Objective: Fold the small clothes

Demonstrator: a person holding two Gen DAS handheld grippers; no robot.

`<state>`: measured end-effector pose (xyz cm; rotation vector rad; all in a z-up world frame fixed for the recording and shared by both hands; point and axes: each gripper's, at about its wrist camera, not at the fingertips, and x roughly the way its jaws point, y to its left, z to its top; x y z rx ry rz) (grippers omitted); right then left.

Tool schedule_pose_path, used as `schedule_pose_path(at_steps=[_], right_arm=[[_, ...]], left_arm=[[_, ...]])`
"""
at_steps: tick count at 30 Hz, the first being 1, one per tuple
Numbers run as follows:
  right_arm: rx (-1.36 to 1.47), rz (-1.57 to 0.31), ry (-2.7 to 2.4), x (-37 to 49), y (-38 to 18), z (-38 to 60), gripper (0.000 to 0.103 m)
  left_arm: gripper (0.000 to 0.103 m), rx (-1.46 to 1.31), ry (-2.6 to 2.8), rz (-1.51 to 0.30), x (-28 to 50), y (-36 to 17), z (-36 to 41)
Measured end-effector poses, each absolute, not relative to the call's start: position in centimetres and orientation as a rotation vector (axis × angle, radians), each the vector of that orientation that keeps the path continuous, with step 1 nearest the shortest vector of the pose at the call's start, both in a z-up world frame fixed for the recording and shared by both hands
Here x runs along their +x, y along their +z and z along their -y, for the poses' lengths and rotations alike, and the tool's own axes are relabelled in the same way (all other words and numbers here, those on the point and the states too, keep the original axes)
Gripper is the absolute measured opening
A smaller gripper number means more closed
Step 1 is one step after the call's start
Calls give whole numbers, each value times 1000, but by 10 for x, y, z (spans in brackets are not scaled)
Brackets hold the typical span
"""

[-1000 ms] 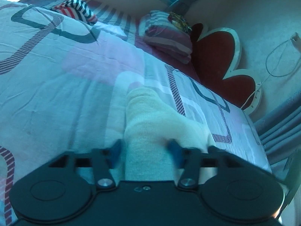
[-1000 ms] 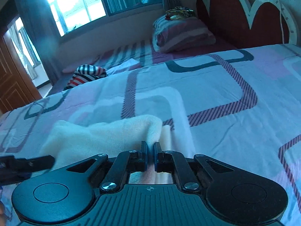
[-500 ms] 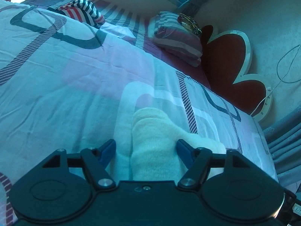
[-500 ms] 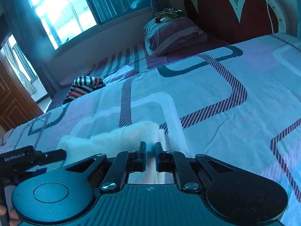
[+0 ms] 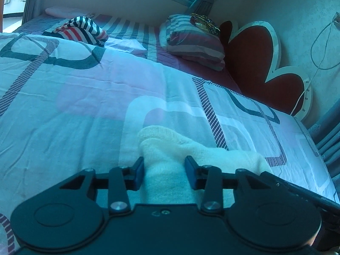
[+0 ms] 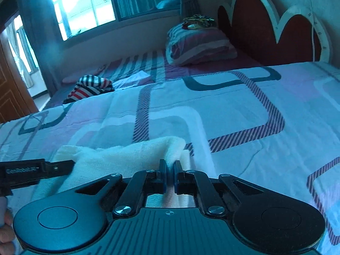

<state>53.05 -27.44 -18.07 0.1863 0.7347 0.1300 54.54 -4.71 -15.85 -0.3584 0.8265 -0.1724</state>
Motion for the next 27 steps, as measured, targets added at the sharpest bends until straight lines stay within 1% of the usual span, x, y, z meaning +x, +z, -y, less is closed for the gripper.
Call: schedule_pose_path(at_steps=[2,7,11,17,25,27], right_arm=[[191,-750,112,533,-188,276,5],[224,-760,104,533,-189,281,6],[309,-766,156,516,-175,296,6],[386,-786,219,464,-161,307,6],[413,-863,252,400,-172,302,7],[427,-870,253,389,-174,302,10]], left_arm=[[43,-343,-172,-828,546,-157,48],[65,-335,-133,-837,543,-154,43],[67,-317,-161,-824,528,-146,34],[70,-333,-197,-826,485,-140,14],[70,-344,-275,-893,430,-149,13],[70,-327,-294,-910,421,-154,19]])
